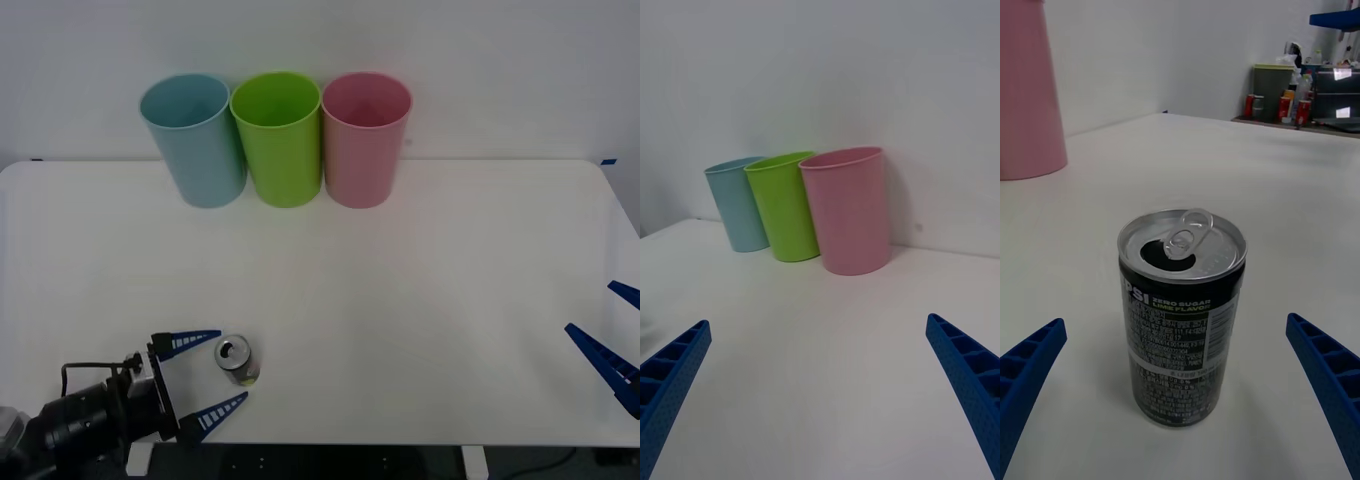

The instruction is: Grasp the object on the table and drop it into the matching bin: aluminum can to the light blue bin, PET bottle to the pink bin.

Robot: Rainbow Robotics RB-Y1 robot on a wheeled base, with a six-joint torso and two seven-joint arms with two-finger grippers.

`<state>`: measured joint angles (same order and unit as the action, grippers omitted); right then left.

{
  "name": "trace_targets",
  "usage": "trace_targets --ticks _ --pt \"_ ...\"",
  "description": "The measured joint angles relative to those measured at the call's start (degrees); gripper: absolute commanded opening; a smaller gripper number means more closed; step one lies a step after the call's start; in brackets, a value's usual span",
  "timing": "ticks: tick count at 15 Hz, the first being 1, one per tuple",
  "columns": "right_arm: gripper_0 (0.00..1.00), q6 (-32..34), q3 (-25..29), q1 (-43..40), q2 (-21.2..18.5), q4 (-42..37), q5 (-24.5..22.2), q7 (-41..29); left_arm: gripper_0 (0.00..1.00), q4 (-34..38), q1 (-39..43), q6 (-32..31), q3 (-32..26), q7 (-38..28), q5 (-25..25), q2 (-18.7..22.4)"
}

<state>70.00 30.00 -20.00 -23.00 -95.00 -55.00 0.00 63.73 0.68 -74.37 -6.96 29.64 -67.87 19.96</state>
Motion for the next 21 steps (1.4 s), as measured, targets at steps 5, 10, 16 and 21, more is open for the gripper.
trace_targets --ticks 5,10,16,21 --pt "1.0 0.0 0.0 0.0 0.0 0.0 0.0 0.0 1.0 -0.46 -1.16 0.81 -0.02 0.42 -1.64 -2.24" --pt "1.0 0.0 0.0 0.0 0.0 0.0 0.0 0.0 1.0 -1.87 -2.41 1.05 -0.04 1.03 -2.41 -3.17" --pt "1.0 0.0 0.0 0.0 0.0 0.0 0.0 0.0 0.0 -1.94 -2.44 1.04 0.01 1.47 -2.43 -3.17" --pt "1.0 0.0 0.0 0.0 0.0 0.0 0.0 0.0 0.0 -1.95 -2.37 1.06 -0.18 1.57 -1.83 -3.17"
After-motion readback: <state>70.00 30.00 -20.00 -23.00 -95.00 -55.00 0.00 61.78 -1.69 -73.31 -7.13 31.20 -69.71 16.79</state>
